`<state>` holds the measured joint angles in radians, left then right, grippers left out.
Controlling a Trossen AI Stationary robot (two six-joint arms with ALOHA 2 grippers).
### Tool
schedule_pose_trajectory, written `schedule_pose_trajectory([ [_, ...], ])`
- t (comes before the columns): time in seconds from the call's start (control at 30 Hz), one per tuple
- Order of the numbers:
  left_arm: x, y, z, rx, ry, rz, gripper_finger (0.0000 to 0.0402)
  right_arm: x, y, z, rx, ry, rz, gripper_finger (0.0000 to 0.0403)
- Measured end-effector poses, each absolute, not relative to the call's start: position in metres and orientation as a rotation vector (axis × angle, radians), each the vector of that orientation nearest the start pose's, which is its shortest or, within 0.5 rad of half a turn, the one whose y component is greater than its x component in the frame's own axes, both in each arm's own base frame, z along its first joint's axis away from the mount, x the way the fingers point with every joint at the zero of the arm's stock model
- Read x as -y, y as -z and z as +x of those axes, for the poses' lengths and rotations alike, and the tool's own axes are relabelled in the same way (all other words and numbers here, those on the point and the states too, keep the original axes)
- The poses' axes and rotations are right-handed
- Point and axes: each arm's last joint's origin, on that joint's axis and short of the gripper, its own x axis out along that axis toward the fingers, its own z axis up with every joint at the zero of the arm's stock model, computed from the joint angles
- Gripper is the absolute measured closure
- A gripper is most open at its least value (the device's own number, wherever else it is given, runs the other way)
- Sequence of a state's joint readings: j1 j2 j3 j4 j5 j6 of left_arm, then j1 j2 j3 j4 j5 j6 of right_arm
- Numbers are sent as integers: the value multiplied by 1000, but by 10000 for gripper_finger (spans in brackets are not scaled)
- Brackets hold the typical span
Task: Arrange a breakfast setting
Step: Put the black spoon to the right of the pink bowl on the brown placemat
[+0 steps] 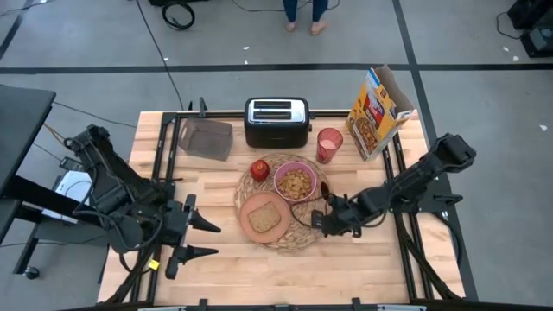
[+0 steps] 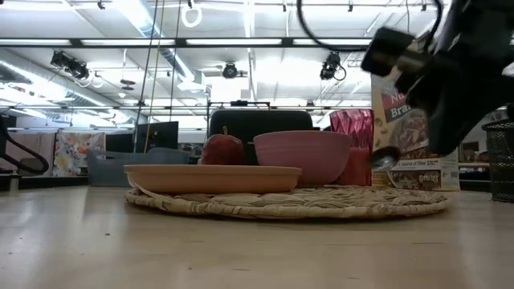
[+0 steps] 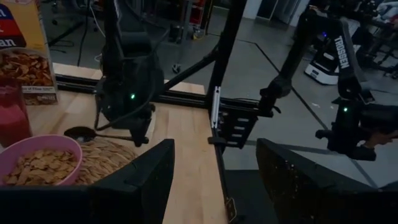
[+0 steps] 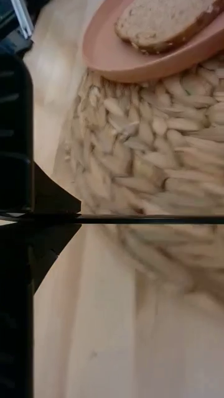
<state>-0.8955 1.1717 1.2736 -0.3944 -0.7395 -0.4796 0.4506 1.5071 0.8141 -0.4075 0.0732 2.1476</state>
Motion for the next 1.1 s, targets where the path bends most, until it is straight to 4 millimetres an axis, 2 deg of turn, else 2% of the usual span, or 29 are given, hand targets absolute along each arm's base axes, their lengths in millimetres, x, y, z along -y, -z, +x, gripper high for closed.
schedule_pose_trajectory([
  [0.23,175,-406,166,-231,103,-263,171,-97,-157,262,-939,839,1585,393],
  [0.43,176,-406,166,-227,104,-268,171,-83,-156,263,-980,867,1562,382],
  [0.63,176,-406,166,-225,104,-270,171,-77,-156,265,-1006,848,1562,380],
  [0.77,176,-408,166,-215,106,-280,171,-76,-154,262,-1017,898,1560,374],
  [1.1,176,-410,166,-200,110,-295,171,-75,-151,259,-1048,891,1531,316],
])
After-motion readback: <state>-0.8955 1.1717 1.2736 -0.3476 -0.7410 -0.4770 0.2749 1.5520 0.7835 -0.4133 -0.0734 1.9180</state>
